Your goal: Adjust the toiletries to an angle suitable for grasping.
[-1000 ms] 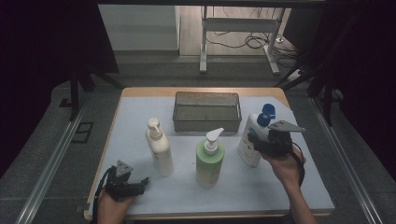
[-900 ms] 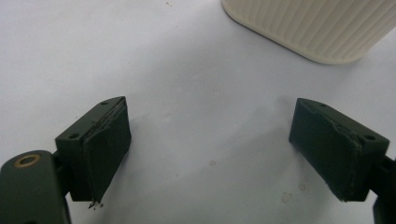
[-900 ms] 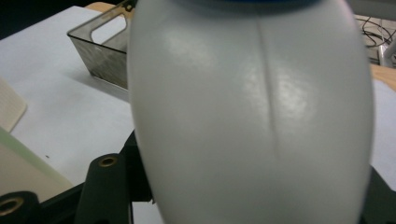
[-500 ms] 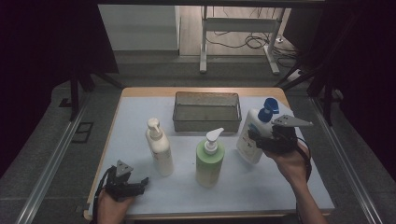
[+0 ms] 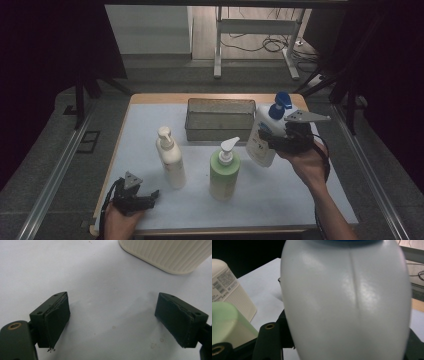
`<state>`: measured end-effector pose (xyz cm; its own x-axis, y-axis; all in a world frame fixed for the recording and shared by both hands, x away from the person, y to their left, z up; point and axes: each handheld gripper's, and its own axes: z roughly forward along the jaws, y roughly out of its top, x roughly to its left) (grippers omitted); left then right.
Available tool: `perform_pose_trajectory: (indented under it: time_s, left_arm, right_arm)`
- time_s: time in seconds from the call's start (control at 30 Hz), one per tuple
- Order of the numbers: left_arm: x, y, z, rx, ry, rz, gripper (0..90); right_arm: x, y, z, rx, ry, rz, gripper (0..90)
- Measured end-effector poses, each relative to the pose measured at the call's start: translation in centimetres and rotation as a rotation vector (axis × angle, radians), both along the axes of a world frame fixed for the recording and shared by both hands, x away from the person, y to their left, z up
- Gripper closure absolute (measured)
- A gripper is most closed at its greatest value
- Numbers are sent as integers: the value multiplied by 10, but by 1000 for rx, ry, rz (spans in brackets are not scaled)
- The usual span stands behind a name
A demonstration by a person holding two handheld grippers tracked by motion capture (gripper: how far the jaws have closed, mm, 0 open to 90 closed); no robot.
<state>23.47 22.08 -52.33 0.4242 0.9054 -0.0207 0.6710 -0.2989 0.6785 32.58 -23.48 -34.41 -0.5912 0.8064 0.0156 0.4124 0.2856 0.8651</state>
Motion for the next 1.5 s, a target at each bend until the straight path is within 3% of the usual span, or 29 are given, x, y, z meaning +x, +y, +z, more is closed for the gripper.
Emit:
perform_pose_trajectory:
  time_s: [0.6, 1.2, 1.5]
  left_arm:
    - [0, 0, 0, 0, 0, 1, 125]
    - [0, 0, 0, -3, 2, 4, 124]
    - [0, 0, 0, -3, 1, 5, 124]
  right_arm:
    - [33, 38, 21, -6, -30, 31, 407]
    - [69, 61, 26, 17, -29, -14, 408]
    - [90, 83, 28, 29, -39, -44, 408]
